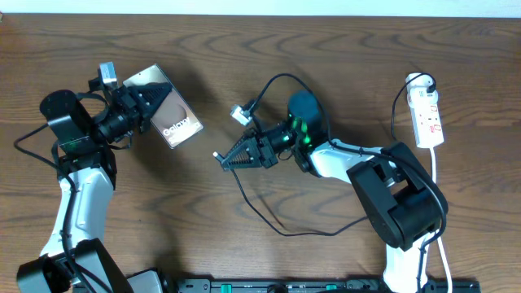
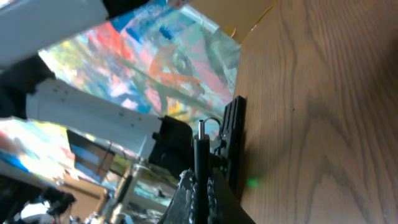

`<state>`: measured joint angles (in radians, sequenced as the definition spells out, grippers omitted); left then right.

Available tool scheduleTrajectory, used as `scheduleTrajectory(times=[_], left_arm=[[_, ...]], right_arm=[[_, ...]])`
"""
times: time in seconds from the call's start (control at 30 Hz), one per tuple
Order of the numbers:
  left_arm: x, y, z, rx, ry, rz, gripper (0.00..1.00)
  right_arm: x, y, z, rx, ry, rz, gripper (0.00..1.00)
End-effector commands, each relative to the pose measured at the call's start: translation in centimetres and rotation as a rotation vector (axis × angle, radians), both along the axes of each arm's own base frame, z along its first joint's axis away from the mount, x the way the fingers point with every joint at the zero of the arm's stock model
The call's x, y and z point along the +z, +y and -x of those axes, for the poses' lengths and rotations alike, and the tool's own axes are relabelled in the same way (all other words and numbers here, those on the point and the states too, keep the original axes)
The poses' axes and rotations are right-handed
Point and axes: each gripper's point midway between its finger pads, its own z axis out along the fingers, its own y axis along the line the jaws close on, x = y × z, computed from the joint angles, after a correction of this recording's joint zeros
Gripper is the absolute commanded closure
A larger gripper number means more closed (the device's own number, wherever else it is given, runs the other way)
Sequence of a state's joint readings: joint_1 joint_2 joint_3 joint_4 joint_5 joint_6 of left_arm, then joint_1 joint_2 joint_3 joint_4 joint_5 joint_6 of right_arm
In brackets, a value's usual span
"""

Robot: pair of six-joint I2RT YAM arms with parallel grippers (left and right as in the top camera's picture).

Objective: Plug charger to phone and switch on socket
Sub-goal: 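Lift the cable connector with the right gripper toward the phone's bottom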

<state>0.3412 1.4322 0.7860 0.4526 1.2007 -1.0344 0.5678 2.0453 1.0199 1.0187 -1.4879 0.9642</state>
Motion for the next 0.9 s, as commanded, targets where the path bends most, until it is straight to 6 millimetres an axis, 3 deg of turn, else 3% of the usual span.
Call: scheduleTrajectory(times=[0.0, 0.1, 0.23, 0.37, 0.57, 0.73, 0.87], left_arm=[[1.5, 0.1, -0.5, 0.019, -0.064, -0.037, 0.92], [2.4, -0.9, -0.7, 0.0, -0.125, -0.059, 0.93], [4.5, -3.8, -1.0, -0.057, -0.276, -0.099, 0.92], [4.0, -5.3, -1.4, -0.075, -0.278, -0.096, 0.93], [1.8, -5.3, -2.4, -0.078, -0.22, -0.076, 0.92], [3.7, -5.6, -2.1, -0.106, -0.339, -0.09, 0.93], [4.8, -5.0, -2.8, -0.047, -0.326, -0.041, 0.93]], right_arm=[[0.6, 0.3, -0.5, -0.031, 0.066, 0.028, 0.99], [0.7, 0.4, -0.8, -0.047, 0.058, 0.022, 0.99], [1.0, 0.2, -1.1, -0.056, 0.032, 0.004, 0.99], [1.3, -0.8, -1.9, -0.068, 0.019, -0.004, 0.99], [1.2, -2.7, -3.7, -0.112, 0.018, -0.003, 0.99], [1.4, -3.0, -4.1, -0.122, -0.004, -0.015, 0.99], [2.1, -2.7, -4.5, -0.159, -0.015, -0.035, 0.99]])
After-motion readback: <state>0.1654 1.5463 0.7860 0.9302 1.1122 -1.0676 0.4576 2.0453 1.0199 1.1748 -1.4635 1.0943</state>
